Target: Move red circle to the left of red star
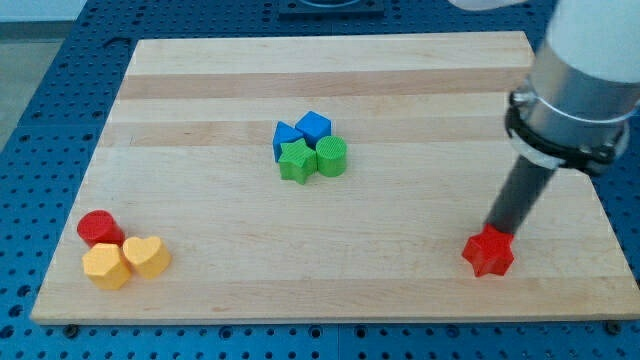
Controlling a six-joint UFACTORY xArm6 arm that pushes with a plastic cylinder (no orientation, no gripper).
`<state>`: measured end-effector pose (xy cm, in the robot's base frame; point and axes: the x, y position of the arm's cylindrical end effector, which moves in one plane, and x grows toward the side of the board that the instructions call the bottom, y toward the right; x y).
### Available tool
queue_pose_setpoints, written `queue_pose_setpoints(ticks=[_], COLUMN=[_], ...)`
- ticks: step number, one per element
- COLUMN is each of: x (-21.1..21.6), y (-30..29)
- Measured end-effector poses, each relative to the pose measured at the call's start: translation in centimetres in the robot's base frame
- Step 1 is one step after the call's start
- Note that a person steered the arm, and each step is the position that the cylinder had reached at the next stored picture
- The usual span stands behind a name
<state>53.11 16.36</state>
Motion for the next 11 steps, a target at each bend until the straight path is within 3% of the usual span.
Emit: queue_pose_setpoints(ticks=[2,6,10,11], x=[-2.7,-4.1,-0.6,-0.4], y=[-12.3,-46.7,-45.4,-42.4])
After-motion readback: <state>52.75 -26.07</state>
